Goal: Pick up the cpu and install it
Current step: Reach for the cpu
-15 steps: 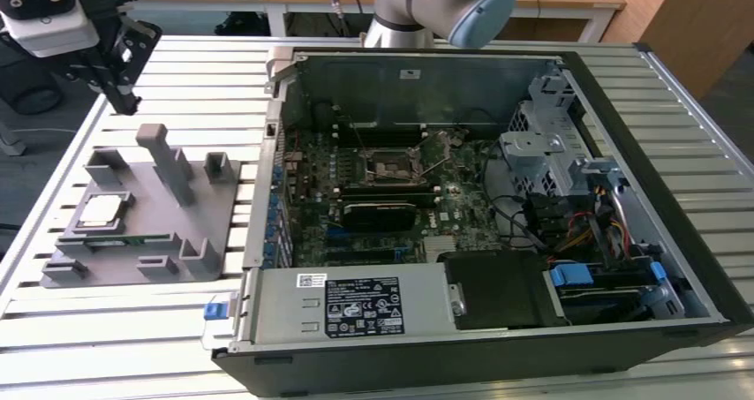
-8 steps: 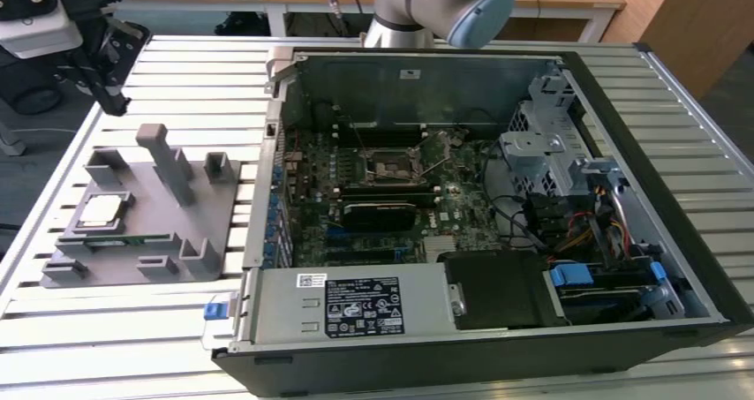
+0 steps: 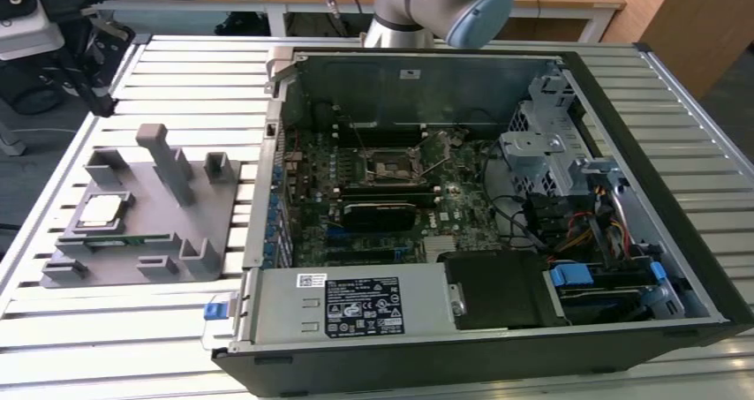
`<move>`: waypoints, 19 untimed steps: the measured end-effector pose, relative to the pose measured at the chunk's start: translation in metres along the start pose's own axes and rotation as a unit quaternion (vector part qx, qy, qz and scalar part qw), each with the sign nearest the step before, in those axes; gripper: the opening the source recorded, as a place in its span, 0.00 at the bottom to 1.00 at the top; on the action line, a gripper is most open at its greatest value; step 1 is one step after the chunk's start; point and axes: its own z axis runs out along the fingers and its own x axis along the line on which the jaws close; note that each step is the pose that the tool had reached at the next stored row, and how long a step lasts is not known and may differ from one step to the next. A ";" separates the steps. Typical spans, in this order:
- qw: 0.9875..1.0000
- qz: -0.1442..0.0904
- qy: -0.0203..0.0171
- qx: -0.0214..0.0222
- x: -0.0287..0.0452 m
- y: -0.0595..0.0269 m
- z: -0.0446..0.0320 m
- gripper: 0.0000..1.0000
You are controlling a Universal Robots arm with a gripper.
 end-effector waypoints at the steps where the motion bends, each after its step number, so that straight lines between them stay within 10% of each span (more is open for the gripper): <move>1: 1.000 0.000 0.000 0.000 0.0019 -0.0001 0.0003 0.11; 19: 1.000 -0.004 0.000 0.000 0.0591 -0.0027 0.0068 0.11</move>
